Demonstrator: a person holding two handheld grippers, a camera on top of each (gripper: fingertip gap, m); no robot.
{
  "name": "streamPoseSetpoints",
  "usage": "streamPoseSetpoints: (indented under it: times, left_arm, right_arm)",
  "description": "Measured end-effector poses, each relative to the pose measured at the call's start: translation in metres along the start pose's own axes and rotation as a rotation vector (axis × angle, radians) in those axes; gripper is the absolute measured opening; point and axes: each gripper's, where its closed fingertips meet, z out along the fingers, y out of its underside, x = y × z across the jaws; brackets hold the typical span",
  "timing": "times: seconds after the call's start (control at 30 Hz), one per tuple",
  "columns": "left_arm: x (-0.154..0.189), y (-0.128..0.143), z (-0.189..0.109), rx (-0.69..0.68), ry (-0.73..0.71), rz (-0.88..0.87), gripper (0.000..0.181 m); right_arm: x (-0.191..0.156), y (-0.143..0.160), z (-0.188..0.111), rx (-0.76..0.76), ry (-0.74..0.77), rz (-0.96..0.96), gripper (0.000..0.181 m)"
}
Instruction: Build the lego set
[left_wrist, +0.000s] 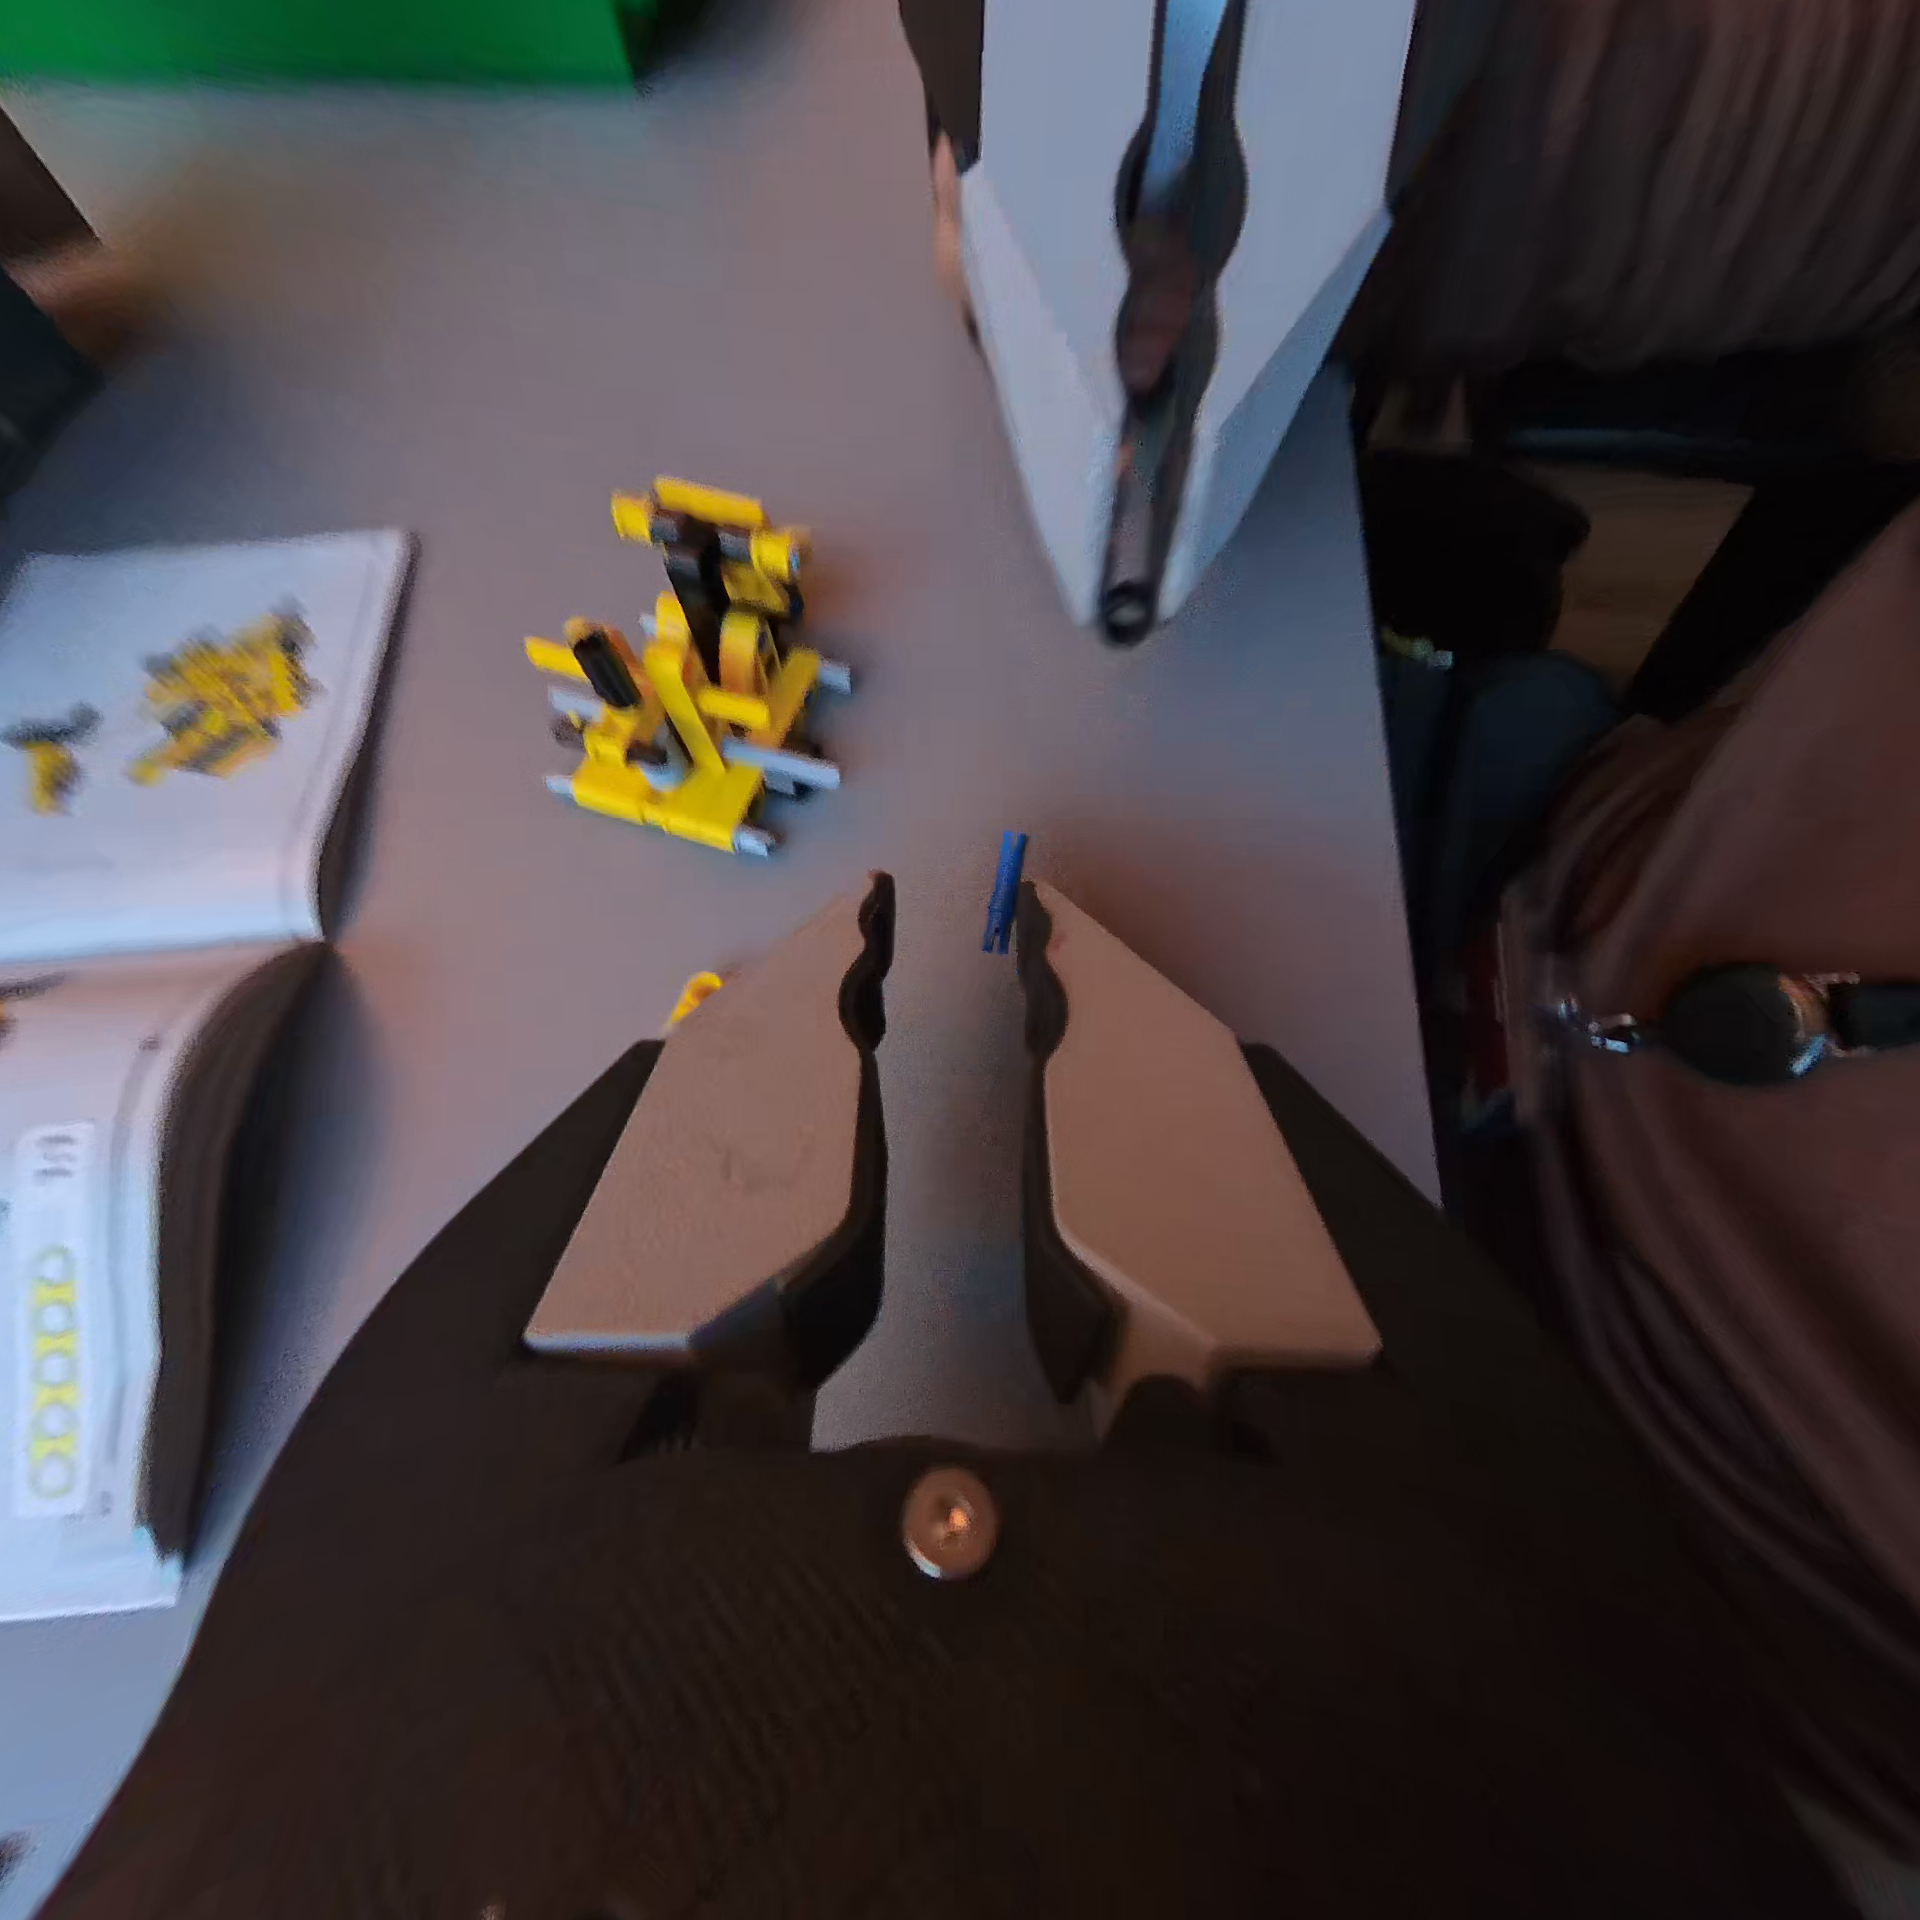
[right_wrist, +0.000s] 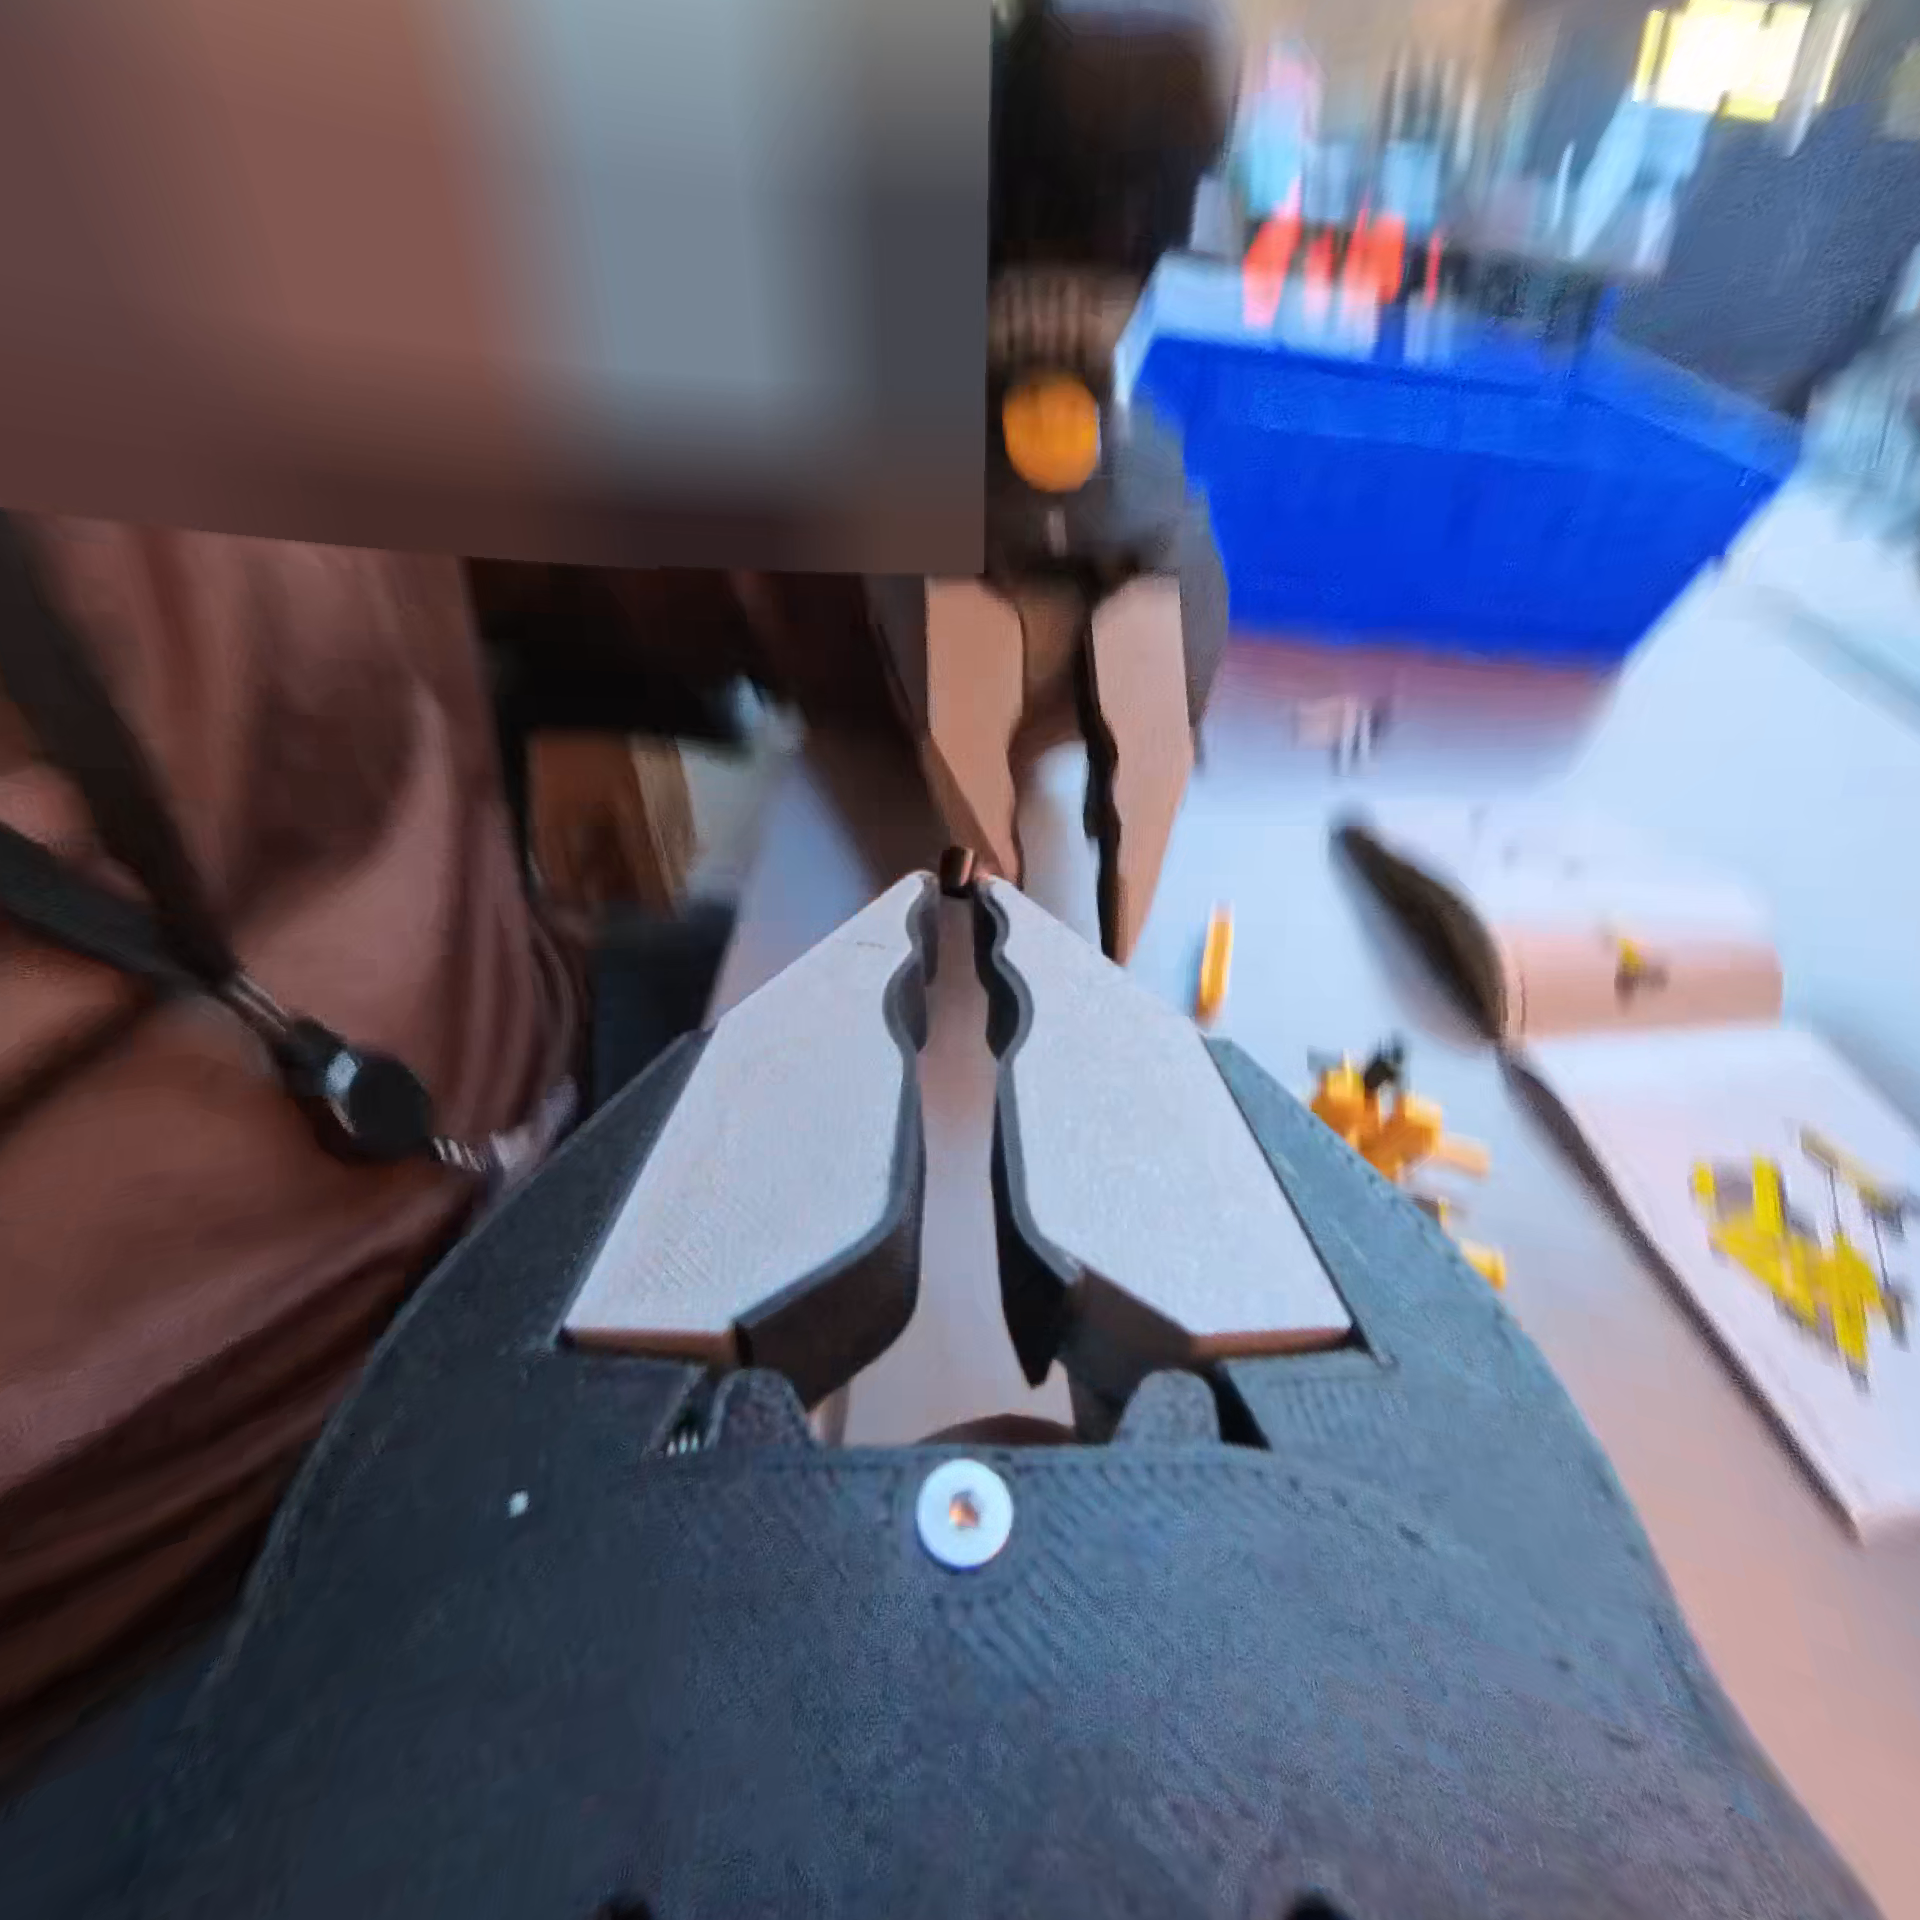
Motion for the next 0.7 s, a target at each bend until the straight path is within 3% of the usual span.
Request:
streamPoseSetpoints:
  times: [0.07, 0.2, 0.4, 0.7]
  left_arm:
    - [0.008, -0.024, -0.009, 0.155, 0.014, 0.034, 0.018]
    - [0.035, -0.069, -0.030, 0.436, 0.130, 0.023, 0.016]
    - [0.042, -0.091, -0.045, 0.555, 0.292, -0.228, 0.015]
    - [0.034, -0.084, -0.046, 0.565, 0.289, -0.260, 0.007]
  right_arm:
    - [-0.008, -0.036, -0.015, 0.276, -0.050, -0.051, 0.003]
    - [-0.010, -0.062, -0.029, 0.458, -0.040, -0.145, 0.003]
    - [0.002, -0.059, -0.010, 0.365, 0.208, -0.402, 0.003]
    - [0.002, -0.043, 0.005, 0.225, 0.282, -0.556, 0.003]
